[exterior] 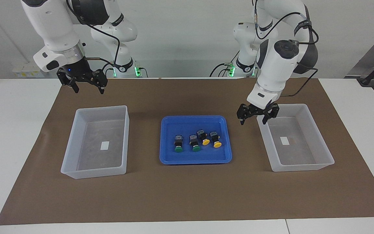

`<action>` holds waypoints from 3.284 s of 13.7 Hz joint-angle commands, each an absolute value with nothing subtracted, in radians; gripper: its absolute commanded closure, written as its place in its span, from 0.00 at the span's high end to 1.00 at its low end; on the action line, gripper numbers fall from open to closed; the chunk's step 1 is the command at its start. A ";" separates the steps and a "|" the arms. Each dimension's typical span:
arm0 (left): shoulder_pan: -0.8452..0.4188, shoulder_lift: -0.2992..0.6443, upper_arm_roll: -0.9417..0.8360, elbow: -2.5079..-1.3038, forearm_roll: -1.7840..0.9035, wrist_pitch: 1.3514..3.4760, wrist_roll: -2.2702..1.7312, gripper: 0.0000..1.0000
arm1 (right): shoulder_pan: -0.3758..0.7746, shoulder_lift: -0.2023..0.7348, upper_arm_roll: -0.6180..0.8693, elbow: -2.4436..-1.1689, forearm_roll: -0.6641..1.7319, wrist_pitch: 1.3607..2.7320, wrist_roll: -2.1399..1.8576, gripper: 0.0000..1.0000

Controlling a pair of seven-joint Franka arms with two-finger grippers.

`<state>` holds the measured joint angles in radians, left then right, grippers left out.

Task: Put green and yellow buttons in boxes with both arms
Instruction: 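Move the left gripper toward the yellow buttons on the blue tray, then grasp the yellow-capped button nearest the left gripper, then lift the yellow button and carry it into the nearby clear bin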

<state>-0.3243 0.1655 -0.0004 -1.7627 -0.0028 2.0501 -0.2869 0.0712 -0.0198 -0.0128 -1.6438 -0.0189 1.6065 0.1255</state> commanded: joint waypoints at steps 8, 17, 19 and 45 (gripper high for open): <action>-0.454 0.311 0.015 -1.841 -0.037 2.342 -0.509 1.00 | 0.058 -0.031 -0.011 -1.646 0.005 1.591 0.095 1.00; -0.497 0.367 0.017 -1.897 -0.035 2.448 -0.541 1.00 | 0.051 -0.031 -0.014 -1.646 0.005 1.591 0.097 1.00; -0.499 0.365 0.017 -1.910 -0.035 2.457 -0.543 1.00 | 0.046 -0.031 -0.012 -1.646 0.005 1.588 0.095 1.00; -0.503 0.365 0.017 -1.988 -0.035 2.548 -0.575 0.29 | 0.204 0.043 -0.002 -1.695 0.002 1.819 0.268 1.00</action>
<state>-0.5044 0.3786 0.0170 -1.9603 -0.0260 2.5196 -0.5781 0.2111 0.0610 -0.0057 -1.6776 -0.0179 1.8224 0.2601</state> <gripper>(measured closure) 0.652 0.000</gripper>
